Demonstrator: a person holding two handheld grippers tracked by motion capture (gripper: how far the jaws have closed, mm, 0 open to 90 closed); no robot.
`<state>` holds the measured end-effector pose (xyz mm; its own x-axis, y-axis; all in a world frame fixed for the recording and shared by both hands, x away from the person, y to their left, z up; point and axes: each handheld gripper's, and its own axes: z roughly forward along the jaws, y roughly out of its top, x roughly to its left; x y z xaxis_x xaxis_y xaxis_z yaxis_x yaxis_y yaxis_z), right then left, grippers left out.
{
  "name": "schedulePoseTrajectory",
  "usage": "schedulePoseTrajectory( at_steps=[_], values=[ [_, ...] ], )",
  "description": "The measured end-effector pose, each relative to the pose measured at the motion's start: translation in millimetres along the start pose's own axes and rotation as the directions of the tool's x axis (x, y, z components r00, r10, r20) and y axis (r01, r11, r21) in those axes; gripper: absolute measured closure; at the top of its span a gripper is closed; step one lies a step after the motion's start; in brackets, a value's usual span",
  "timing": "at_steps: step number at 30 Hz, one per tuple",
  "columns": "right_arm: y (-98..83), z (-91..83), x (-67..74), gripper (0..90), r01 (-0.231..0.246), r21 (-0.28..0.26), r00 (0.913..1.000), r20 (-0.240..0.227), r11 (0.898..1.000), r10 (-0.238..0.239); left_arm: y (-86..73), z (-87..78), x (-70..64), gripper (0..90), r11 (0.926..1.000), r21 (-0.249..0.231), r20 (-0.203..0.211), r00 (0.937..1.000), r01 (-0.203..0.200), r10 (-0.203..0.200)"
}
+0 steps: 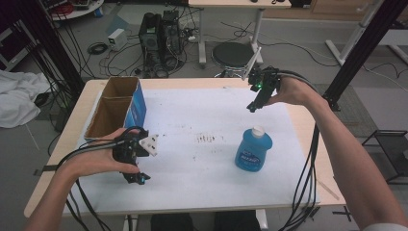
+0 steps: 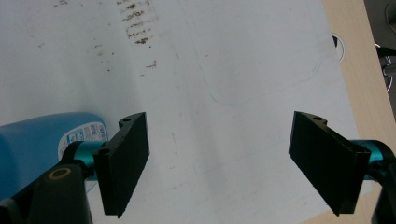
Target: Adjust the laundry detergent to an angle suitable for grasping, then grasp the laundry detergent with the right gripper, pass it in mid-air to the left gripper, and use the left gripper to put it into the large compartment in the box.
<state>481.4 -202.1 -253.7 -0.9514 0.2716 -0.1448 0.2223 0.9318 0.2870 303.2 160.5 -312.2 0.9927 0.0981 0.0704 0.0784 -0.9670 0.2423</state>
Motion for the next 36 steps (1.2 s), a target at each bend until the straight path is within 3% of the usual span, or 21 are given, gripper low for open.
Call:
schedulePoseTrajectory(
  at_steps=[15, 17, 18, 20, 27, 36],
  values=[
    [-2.1, -2.0, 2.9, 19.5, -0.005, 0.007, 1.0, 0.005, 1.0, 0.005, 3.0, -4.1, -4.8, 18.7, 1.0, 0.009, -0.008, 1.0, -0.001, 0.001],
    [-2.0, -4.0, 4.1, 19.5, -0.004, 0.006, 1.0, 0.008, 1.0, 0.003, 4.4, -6.2, -5.4, 18.6, 0.9994, 0.022, -0.007, 0.9996, -0.026, 0.027],
    [-1.5, -4.7, 5.0, 19.5, -0.005, 0.002, 1.0, 0.007, 1.0, 0.005, 4.4, -4.7, -8.2, 18.7, 1.0, 0.001, -0.008, 1.0, -0.003, 0.003],
    [-0.8, -5.5, 6.2, 19.5, -0.001, 0.0, 1.0, 0.009, 1.0, 0.001, 5.1, -6.5, -9.0, 18.7, 0.9995, 0.02, -0.007, 0.9997, -0.025, 0.025],
    [1.5, -4.7, 11.2, 19.5, 0.006, 0.012, 0.9998, 0.016, 1.0, -0.006, 2.3, -6.6, -14.5, 18.7, 0.9998, 0.014, -0.012, 0.9999, -0.012, 0.012],
    [-3.4, -6.9, 8.8, 19.5, -0.002, 0.012, 0.9998, 0.021, 1.0, 0.002, 4.5, -8.3, -9.8, 18.6, 0.9991, 0.027, -0.015, 0.9994, -0.032, 0.033]
  ],
)
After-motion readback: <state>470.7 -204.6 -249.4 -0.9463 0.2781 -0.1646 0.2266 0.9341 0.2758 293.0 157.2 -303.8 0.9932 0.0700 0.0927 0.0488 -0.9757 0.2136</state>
